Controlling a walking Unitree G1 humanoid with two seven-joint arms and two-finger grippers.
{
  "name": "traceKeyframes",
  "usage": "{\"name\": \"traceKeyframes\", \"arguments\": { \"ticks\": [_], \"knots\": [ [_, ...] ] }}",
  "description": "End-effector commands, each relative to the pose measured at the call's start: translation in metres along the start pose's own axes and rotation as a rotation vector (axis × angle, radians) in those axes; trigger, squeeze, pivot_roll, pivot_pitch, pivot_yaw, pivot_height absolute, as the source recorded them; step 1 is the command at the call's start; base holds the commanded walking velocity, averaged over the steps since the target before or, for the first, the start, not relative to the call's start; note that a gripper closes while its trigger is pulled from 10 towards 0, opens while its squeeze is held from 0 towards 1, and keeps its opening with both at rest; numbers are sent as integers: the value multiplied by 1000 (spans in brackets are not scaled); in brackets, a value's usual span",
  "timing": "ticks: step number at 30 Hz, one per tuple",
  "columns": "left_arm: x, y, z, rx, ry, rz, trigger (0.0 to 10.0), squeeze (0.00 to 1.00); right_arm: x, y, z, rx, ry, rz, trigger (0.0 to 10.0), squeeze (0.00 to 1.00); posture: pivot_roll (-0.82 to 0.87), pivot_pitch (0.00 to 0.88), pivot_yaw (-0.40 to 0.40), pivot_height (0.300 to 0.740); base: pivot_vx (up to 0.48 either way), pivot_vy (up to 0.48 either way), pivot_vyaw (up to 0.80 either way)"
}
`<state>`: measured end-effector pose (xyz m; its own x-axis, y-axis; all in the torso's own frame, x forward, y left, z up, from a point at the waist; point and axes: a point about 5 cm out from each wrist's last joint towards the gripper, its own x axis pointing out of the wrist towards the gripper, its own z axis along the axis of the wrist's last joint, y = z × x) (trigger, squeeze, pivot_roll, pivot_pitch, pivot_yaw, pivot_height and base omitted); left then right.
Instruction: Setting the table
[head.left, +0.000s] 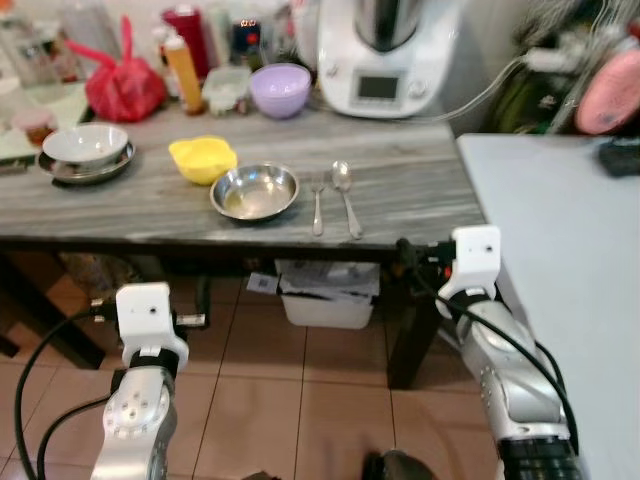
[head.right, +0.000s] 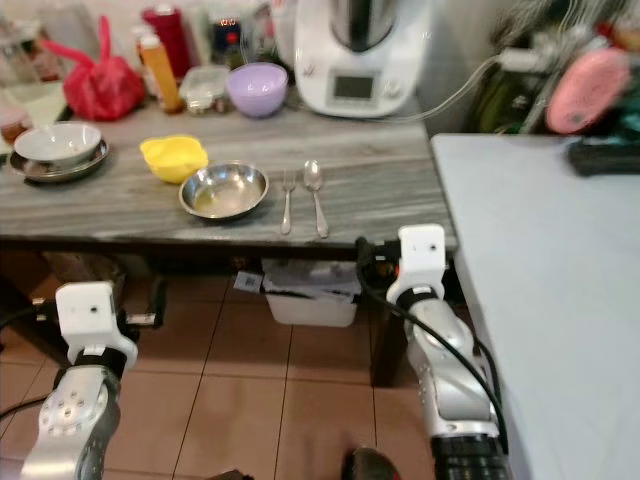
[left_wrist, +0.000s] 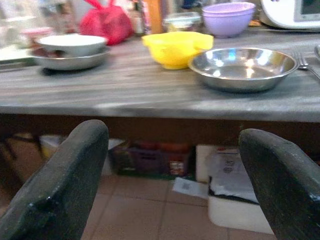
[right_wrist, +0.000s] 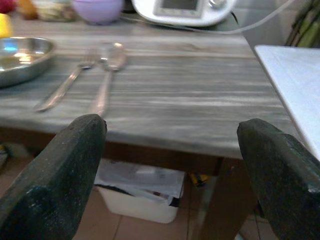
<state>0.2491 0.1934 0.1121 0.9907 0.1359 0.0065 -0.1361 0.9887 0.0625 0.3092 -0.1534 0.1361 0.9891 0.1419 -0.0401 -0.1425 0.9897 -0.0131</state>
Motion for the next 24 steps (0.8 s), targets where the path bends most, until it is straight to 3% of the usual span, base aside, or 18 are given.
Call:
{"name": "traceKeyframes", "arguments": {
  "ticks": [1,15,21,24],
  "knots": [
    [-3,3,-4,1,21,13,10000,0,3,3,4,-3,-11,3,10000,0,-96,79,68,740,-311,0,0],
    [-1,-1,-2,12,7,1,10000,0,4,-3,9,-40,-32,-49,10000,0,-101,79,69,740,-296,0,0],
    [-1,-5,1,-21,-25,-35,10000,0,4,-6,11,-73,-54,-80,10000,0,-101,77,71,740,0,0,0],
    [0,-10,4,8,-37,-58,10000,0,4,-7,14,-71,-70,-84,10000,0,-101,76,70,740,0,0,0]
  ]
}}
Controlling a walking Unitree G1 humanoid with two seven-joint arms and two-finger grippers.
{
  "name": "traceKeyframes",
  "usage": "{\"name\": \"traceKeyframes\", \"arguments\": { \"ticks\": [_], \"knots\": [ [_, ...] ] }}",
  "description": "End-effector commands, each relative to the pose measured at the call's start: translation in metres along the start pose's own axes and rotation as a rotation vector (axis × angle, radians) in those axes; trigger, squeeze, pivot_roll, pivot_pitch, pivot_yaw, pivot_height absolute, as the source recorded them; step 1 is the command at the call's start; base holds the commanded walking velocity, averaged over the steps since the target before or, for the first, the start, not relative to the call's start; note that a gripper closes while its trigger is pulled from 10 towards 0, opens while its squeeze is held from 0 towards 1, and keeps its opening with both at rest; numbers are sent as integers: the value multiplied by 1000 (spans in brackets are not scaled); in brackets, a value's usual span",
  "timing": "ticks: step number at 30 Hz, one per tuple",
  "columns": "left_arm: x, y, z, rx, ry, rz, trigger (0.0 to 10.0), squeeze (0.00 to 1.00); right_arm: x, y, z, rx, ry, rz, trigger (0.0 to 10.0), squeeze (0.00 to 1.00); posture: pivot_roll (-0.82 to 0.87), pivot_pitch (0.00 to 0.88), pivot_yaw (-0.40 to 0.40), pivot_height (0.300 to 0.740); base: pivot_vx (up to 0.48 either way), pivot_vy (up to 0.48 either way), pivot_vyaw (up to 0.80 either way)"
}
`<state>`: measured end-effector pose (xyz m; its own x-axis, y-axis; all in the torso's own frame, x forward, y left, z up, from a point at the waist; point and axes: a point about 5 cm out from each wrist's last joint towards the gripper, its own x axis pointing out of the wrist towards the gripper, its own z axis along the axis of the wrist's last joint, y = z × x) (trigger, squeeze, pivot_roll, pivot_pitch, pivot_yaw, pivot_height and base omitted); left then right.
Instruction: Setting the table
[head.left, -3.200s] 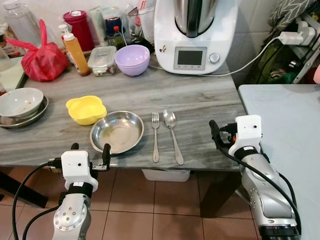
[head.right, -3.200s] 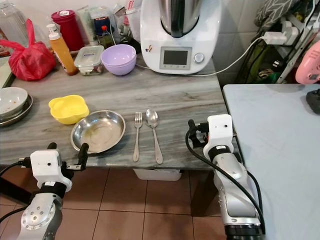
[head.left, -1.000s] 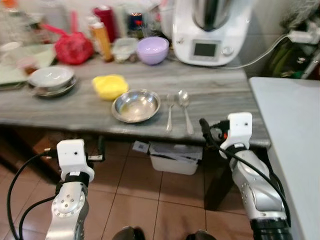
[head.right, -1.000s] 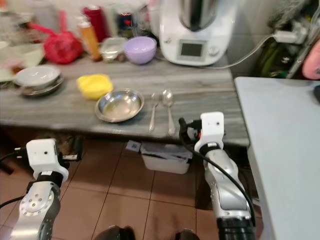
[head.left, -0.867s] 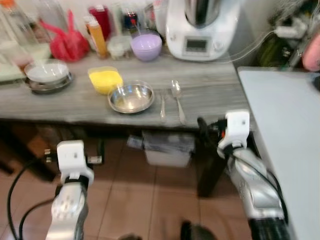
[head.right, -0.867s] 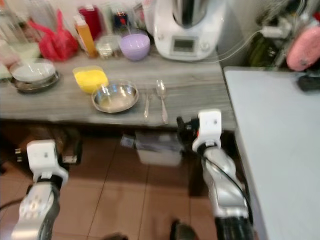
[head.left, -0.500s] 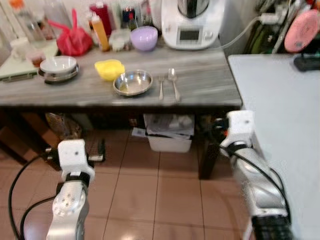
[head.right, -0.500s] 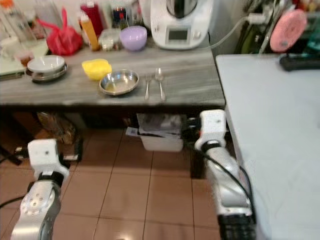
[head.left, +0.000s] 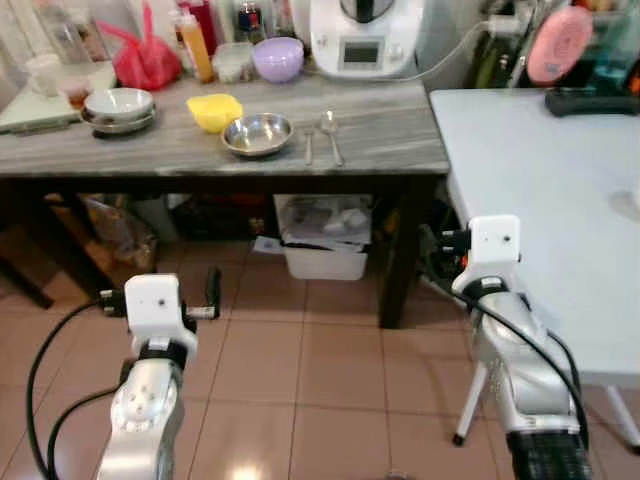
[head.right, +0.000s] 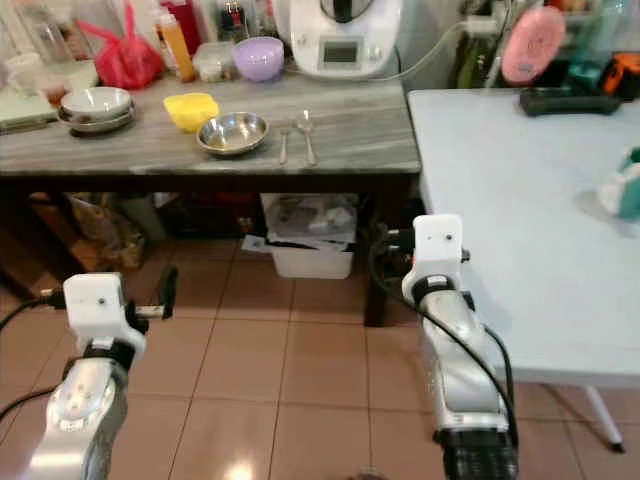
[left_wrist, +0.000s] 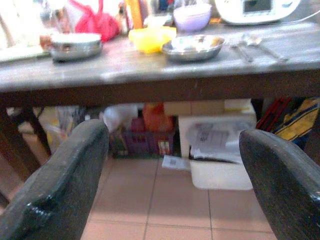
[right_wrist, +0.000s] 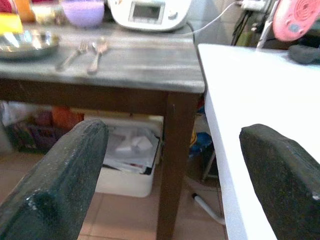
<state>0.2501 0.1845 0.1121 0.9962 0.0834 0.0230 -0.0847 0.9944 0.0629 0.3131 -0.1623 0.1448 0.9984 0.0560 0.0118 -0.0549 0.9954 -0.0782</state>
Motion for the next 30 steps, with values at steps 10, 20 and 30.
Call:
{"name": "traceKeyframes", "arguments": {
  "ticks": [10,20,30],
  "knots": [
    [3,-8,6,-2,-33,-42,10000,0,2,2,5,-10,-23,3,10000,0,-103,74,68,740,0,0,0],
    [1,-11,5,-17,-31,-62,10000,0,1,1,3,-9,-13,-1,10000,0,-106,76,70,740,0,-302,-184],
    [1,-13,4,-17,-26,-85,10000,0,1,0,4,-17,-19,-5,10000,0,-109,78,69,740,0,-442,-224]
  ]
}}
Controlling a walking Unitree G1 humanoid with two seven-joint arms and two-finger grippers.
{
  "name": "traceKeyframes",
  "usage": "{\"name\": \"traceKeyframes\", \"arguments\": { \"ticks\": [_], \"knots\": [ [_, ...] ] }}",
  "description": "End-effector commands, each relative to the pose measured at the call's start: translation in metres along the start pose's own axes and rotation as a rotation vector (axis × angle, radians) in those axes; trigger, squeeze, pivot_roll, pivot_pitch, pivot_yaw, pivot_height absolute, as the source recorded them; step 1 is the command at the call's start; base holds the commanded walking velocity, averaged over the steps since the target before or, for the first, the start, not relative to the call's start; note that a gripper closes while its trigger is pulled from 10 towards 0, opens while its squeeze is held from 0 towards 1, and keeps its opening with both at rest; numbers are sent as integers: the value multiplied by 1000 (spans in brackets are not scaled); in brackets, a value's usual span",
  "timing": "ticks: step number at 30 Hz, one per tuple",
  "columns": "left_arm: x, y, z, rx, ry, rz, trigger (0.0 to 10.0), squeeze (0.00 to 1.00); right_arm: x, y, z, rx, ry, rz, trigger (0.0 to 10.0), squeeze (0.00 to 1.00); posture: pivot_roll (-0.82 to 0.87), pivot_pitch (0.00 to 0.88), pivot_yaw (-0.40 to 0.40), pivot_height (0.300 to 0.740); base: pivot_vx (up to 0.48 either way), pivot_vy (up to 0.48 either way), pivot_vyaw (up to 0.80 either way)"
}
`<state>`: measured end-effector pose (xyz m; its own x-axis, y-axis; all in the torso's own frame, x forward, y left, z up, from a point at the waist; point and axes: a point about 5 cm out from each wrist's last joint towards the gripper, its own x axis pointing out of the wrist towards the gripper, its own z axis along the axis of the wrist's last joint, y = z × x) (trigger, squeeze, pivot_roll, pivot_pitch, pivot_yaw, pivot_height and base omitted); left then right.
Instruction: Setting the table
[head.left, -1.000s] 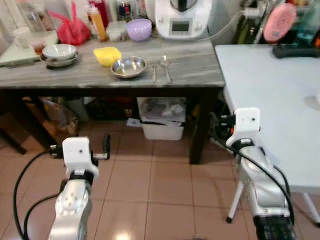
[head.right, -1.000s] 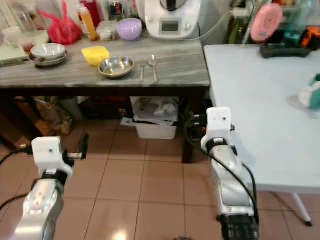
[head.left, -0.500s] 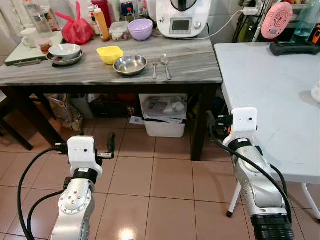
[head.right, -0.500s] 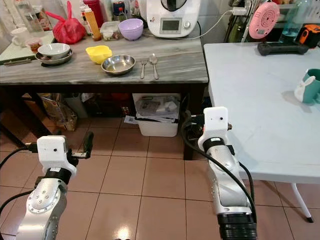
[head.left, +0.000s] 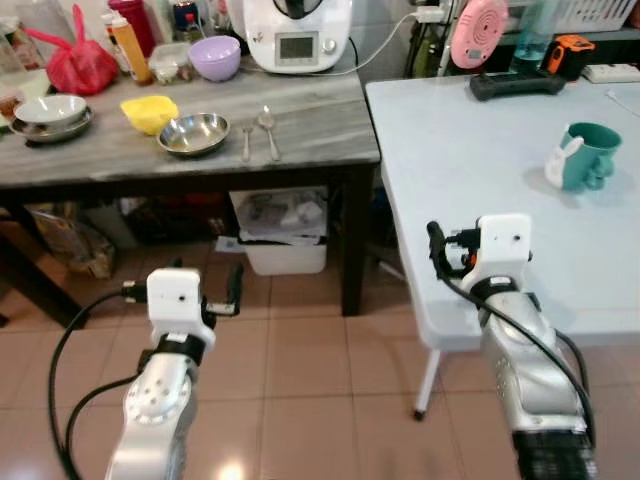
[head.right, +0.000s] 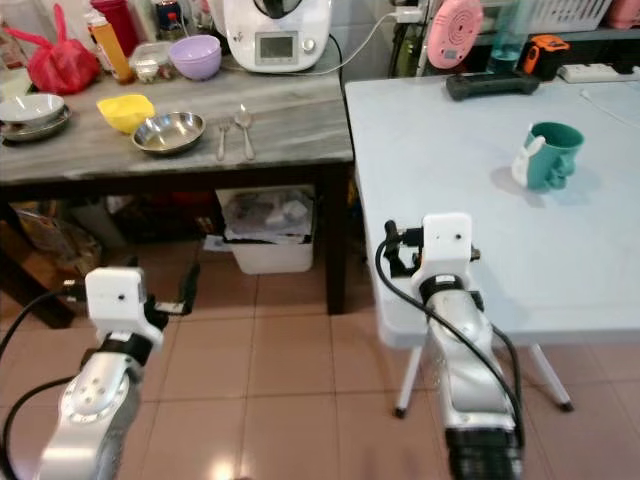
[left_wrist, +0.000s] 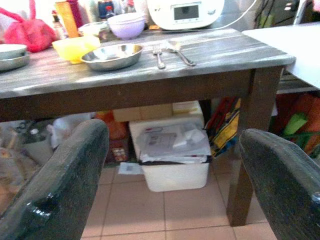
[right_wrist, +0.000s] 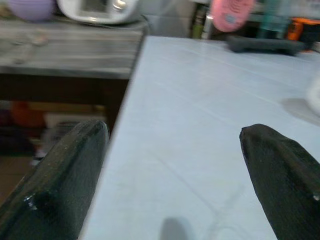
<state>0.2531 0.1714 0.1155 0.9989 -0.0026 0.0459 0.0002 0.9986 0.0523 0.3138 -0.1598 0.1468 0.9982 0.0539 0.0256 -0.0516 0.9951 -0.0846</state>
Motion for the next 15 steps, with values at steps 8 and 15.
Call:
{"name": "traceKeyframes", "arguments": {
  "ticks": [8,15],
  "knots": [
    [-1,3,-1,3,4,-5,10000,0,0,-4,3,-20,-10,-9,10000,0,-113,81,69,740,0,-480,0],
    [0,1,0,1,0,-14,10000,0,0,-4,3,-25,-14,-16,10000,0,-113,81,69,740,0,-480,0]
  ]
}}
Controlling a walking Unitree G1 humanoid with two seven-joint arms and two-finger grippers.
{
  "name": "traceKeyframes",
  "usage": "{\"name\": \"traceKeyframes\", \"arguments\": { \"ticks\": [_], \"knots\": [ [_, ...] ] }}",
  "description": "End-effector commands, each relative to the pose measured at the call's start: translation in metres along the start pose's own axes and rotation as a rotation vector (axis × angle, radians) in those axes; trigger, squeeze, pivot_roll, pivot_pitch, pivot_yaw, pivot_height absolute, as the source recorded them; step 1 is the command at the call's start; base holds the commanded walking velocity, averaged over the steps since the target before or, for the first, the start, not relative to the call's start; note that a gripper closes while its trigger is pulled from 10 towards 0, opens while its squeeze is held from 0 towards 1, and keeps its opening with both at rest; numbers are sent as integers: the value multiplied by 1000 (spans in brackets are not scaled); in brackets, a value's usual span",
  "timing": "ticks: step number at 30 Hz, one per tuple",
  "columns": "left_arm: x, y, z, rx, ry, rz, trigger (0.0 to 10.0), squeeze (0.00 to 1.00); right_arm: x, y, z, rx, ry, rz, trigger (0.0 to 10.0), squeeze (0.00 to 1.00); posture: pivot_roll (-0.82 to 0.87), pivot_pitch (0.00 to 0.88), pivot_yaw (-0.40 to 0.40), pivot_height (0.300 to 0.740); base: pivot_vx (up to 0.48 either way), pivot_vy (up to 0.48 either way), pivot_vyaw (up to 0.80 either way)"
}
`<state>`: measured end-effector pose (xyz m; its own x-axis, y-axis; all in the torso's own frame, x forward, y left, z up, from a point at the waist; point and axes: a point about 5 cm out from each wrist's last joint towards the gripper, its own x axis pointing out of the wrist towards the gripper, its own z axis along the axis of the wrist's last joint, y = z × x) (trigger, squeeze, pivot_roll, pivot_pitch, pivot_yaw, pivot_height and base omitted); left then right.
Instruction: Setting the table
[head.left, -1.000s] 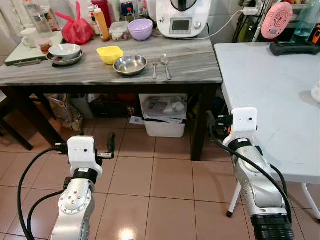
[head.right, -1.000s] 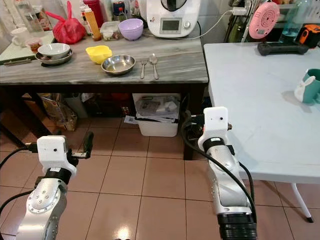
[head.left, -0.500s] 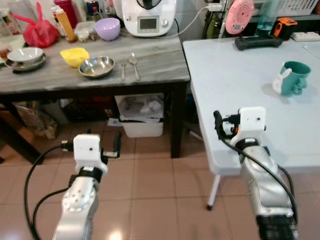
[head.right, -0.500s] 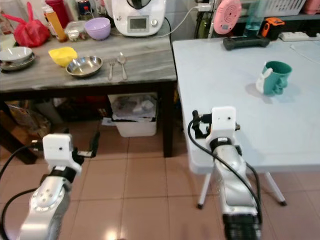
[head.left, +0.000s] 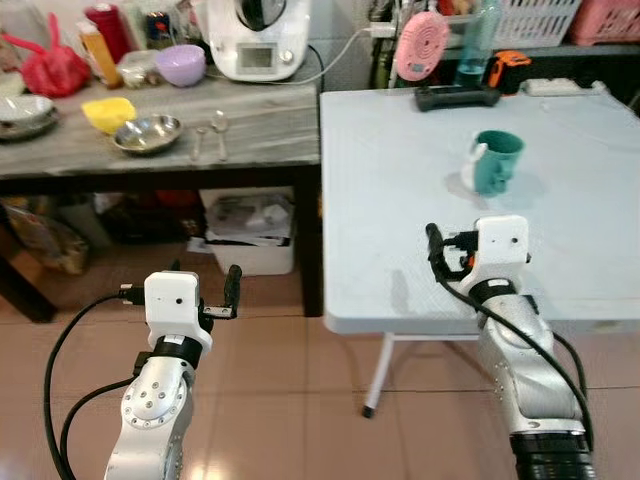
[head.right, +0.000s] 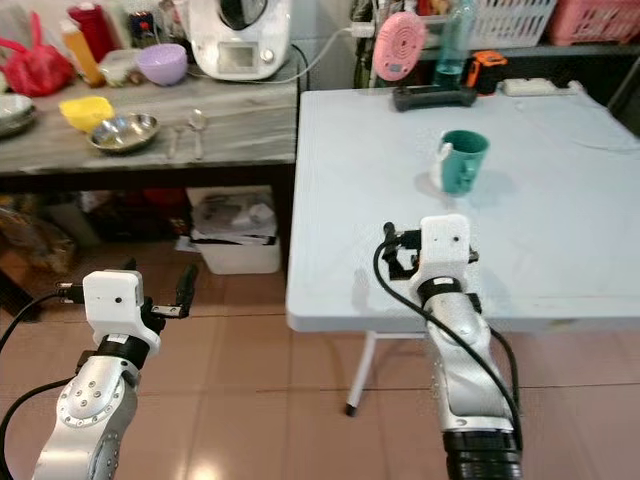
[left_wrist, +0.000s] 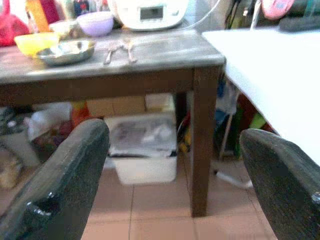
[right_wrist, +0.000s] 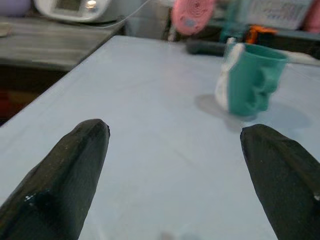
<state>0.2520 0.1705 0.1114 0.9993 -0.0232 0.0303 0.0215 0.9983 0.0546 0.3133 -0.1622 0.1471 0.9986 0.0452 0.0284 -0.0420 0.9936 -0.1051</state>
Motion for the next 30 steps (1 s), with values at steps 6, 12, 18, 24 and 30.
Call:
{"name": "traceKeyframes", "arguments": {
  "ticks": [6,12,18,24,30],
  "knots": [
    [1,2,4,1,-14,6,10000,0,1,-1,2,-4,-11,-6,10000,0,-113,81,69,740,0,-480,0],
    [1,1,5,-29,-27,0,10000,0,0,0,2,-5,-12,-7,10000,0,-109,86,72,740,0,-374,0],
    [2,0,8,4,-47,1,10000,0,0,0,2,-7,-14,-10,10000,0,-112,86,73,740,0,0,0],
    [3,-1,10,2,-62,-14,10000,0,0,0,2,-8,-18,-15,10000,0,-112,87,75,740,0,0,0],
    [2,-4,12,-17,-76,-45,10000,0,0,1,2,-10,-22,-12,10000,0,-112,86,76,740,47,0,0]
  ]
}}
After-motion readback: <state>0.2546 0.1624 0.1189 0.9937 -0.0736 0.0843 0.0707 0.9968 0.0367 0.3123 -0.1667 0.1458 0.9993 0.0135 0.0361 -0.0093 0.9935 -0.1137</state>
